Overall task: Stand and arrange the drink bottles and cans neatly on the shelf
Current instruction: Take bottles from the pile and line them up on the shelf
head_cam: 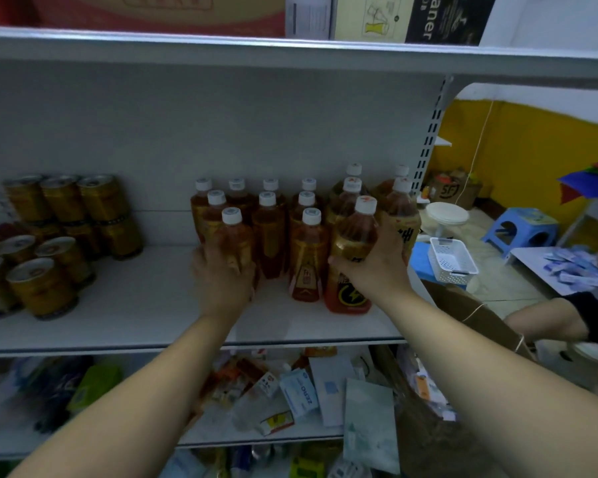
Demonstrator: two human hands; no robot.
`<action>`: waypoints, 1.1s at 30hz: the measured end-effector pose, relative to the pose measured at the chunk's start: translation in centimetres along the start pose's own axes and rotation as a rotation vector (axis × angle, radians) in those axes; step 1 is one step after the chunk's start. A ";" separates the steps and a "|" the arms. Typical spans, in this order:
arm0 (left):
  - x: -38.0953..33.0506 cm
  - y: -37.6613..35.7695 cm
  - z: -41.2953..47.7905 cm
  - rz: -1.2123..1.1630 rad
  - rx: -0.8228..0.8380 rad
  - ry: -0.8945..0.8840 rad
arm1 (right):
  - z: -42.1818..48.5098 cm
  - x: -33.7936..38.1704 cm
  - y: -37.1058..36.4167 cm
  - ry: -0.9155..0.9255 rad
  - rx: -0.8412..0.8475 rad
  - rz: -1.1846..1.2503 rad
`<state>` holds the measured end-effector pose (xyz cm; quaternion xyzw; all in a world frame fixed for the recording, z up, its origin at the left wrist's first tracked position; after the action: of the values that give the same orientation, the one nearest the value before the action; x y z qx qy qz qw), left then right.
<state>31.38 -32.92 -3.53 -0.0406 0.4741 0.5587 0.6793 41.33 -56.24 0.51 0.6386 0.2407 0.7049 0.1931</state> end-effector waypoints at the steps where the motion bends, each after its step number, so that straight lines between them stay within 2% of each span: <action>1: 1.0 0.3 0.4 -0.005 0.013 0.068 | 0.1 0.4 -0.1 -0.021 0.002 -0.010; 5: 2.3 -0.9 1.5 -0.309 0.316 0.151 | 0.1 1.0 -0.5 -0.074 -0.011 -0.084; 9: 2.4 -0.8 0.3 -0.314 0.292 0.158 | 0.0 0.7 -0.5 -0.064 -0.008 -0.107; 16: 0.4 -3.5 -1.1 -0.342 0.386 0.116 | 0.0 0.8 -0.6 -0.037 -0.010 -0.112; 19: 0.0 -4.3 -1.0 -0.301 0.492 0.072 | 0.0 0.5 -0.5 -0.051 0.037 -0.143; 24: 1.1 -4.4 -0.3 -0.184 0.458 0.026 | 0.3 0.4 -0.5 -0.050 0.048 -0.173; 27: 0.9 -4.5 0.0 -0.196 0.461 0.042 | 0.3 0.4 -0.5 -0.053 0.058 -0.175; 30: 0.3 -3.4 0.4 -0.189 0.589 0.057 | 0.1 0.6 0.0 -0.069 0.091 -0.179; 33: -1.0 -0.7 1.1 -0.164 0.683 0.048 | 0.2 2.2 1.6 -0.022 0.019 -0.106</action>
<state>32.65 -33.27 -2.57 0.1380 0.6446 0.3104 0.6849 41.34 -56.25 3.19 0.6345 0.2788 0.6842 0.2269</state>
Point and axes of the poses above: each hand's wrist, its own z-axis towards the middle knuckle, its own y-axis out of the back of the hand, x = y × z, the point moved 4 cm from there along z, towards the middle knuckle, and after that the axes turned 12 degrees about -y, right-handed, at the moved point
